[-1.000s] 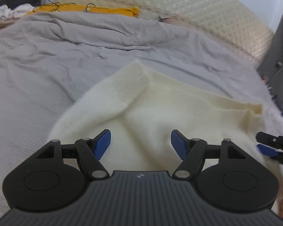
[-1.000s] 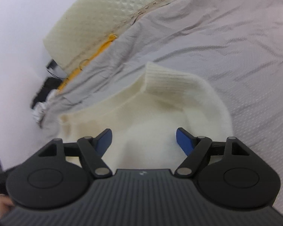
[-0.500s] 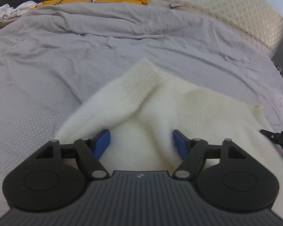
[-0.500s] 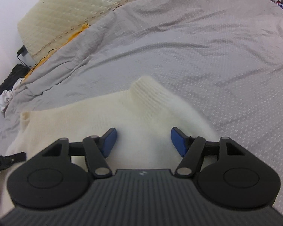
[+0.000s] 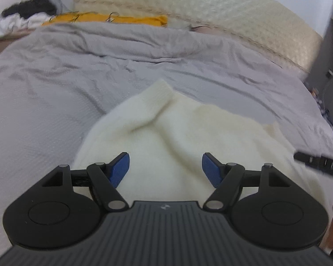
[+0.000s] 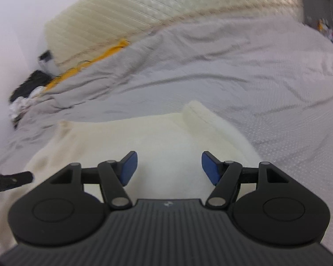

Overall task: Fold large clothes
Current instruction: 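Open both grippers and lay the folded sweater flat on the bed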

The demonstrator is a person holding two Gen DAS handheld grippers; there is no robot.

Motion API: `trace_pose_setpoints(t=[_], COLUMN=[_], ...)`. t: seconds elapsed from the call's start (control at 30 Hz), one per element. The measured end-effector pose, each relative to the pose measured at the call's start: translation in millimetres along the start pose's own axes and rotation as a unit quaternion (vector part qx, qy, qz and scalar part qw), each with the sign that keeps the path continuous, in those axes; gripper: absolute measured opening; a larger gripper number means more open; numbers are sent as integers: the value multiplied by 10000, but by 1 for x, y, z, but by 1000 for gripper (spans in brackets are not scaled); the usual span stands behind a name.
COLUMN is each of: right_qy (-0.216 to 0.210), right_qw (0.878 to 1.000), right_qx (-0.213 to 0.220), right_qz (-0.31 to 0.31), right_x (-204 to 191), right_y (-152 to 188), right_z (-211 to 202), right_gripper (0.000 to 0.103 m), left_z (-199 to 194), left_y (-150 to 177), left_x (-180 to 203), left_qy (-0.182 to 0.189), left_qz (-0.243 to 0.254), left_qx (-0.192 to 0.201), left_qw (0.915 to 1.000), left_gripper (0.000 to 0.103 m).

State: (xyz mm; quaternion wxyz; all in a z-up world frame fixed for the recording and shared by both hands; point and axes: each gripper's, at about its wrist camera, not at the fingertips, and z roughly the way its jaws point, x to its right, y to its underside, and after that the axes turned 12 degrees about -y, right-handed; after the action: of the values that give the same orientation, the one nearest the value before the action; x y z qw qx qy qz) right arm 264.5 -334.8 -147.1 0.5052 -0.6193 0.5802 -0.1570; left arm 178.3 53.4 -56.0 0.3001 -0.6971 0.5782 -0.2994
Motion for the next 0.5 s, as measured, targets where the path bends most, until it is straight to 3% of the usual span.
trace_pose_setpoints(t=[0.1,0.33,0.5], right_qy=[-108,-421,-449], right_qw=[9995,9982,9977], right_qx=[143,381,287], right_qz=[-247,-200,423], right_x=[-22,-60,-56], right_y=[2,24,47], right_z=[-28,-83,-110], right_gripper=[67,67,68], left_z=[-33,-96,-128], left_y=[12,39,62], left_x=[6,7,3], left_qy=[-41,186,391], left_qz=[320,284,137], left_qx=[243,458,372], left_qw=[9992,9984,9985], left_gripper=[77,77,77])
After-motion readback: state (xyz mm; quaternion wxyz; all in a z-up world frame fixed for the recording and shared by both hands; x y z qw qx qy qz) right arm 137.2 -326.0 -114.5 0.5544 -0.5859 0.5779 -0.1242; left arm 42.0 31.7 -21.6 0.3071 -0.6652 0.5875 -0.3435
